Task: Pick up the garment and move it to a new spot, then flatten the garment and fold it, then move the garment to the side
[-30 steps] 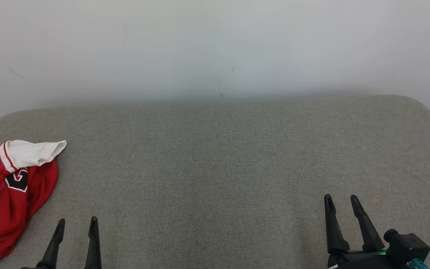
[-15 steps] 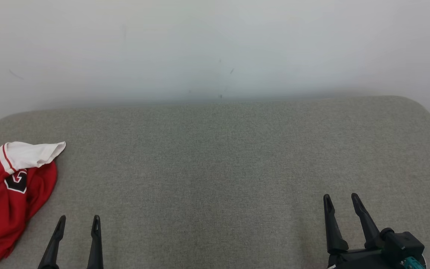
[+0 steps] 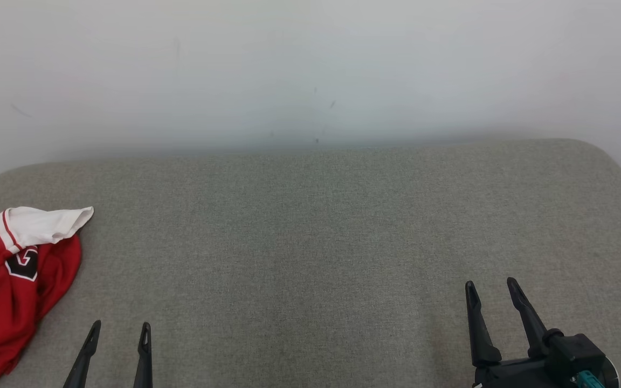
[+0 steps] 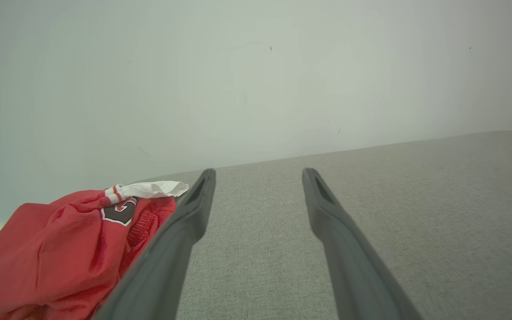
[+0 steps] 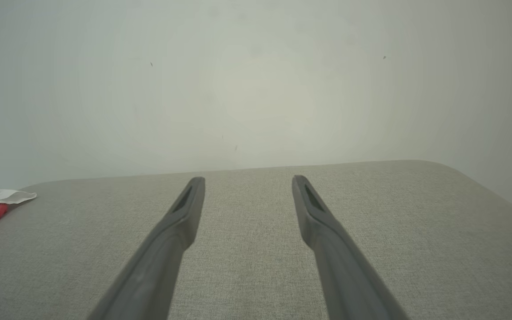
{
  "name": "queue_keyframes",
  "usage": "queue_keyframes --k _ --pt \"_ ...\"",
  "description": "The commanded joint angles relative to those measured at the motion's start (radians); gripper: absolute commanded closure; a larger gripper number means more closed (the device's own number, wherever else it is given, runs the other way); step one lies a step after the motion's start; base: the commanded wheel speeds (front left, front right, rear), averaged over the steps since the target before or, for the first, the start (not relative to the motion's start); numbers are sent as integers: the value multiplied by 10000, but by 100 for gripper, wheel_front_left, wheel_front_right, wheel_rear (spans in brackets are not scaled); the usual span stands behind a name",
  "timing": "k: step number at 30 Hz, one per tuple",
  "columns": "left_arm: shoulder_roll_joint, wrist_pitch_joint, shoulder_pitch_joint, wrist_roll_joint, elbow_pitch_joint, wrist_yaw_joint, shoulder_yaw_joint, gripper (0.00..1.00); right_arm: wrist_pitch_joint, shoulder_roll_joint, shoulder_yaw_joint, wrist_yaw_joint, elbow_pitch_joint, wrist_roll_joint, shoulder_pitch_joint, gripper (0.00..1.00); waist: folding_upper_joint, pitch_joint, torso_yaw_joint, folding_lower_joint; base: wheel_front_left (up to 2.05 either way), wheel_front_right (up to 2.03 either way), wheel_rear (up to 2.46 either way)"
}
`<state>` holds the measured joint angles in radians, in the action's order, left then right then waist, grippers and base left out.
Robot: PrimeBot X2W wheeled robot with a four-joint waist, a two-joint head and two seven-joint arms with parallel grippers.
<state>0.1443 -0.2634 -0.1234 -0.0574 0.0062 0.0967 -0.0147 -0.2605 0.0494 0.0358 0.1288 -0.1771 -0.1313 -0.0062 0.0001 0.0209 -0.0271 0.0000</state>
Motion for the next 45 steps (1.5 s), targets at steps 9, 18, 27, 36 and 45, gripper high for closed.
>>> queue_keyframes --k 9,18,27,36,45 --pt "-32 -44 -85 -166 357 28 -154 0 -40 14 -132 36 -272 -112 -126 0 -1 35 -15 0 0 0 0" --pt "-3 -44 17 -284 726 -5 -245 0 -40 14 -173 36 -536 -134 -213 0 -1 54 -2 0 0 0 0" --pt "12 -44 38 -447 914 -69 -344 0 -40 14 -192 37 -792 -232 -298 0 -1 71 -11 0 0 0 0" --pt "13 -44 81 -550 935 -75 -354 0 -40 14 -207 37 -902 -277 -294 0 -1 69 -14 0 0 0 0" --pt "54 -44 55 -597 957 -115 -357 0 -40 14 -180 37 -939 -295 -245 0 -1 61 45 0 0 0 0"
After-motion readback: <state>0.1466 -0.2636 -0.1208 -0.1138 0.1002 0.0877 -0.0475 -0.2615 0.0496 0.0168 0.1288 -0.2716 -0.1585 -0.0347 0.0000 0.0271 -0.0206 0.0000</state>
